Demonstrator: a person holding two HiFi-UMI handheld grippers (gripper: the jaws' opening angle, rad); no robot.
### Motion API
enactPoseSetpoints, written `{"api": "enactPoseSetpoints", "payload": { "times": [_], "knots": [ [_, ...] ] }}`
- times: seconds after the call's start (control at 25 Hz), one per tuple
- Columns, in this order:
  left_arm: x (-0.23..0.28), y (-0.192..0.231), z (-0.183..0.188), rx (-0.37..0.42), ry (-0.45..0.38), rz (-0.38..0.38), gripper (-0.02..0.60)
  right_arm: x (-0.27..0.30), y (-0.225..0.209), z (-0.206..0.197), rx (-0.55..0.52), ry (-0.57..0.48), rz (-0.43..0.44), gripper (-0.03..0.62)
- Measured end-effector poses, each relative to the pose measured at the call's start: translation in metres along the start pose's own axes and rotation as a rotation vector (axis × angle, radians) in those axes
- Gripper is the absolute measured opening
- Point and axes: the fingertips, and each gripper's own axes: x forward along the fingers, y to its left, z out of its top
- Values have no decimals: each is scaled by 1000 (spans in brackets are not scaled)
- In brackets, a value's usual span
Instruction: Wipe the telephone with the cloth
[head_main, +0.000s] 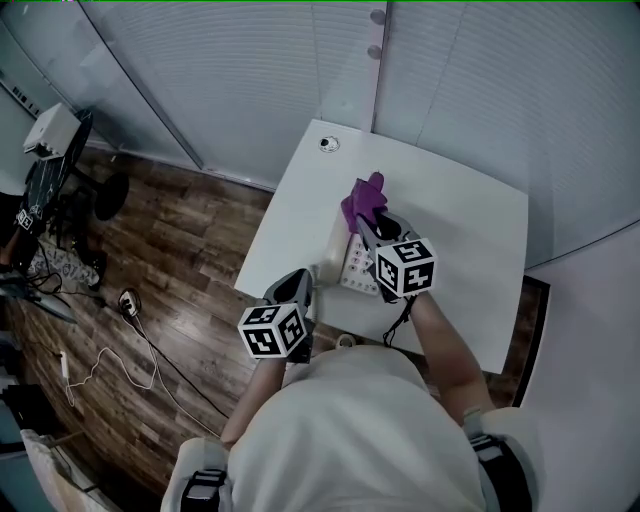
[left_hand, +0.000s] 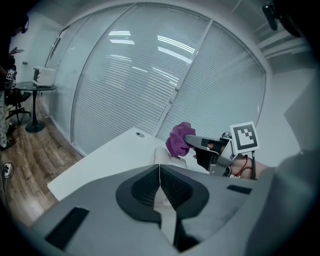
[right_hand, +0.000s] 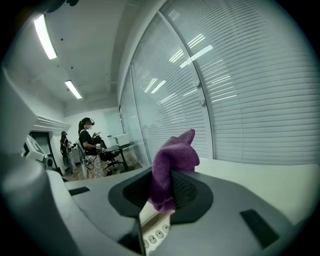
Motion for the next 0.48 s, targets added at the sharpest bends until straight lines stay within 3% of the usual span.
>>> {"api": "enactPoseSetpoints", "payload": {
  "times": [0.48],
  "knots": [
    [-9, 2, -5, -17, -7, 41, 23, 40, -9, -17, -22, 86, -5, 98]
  ]
}}
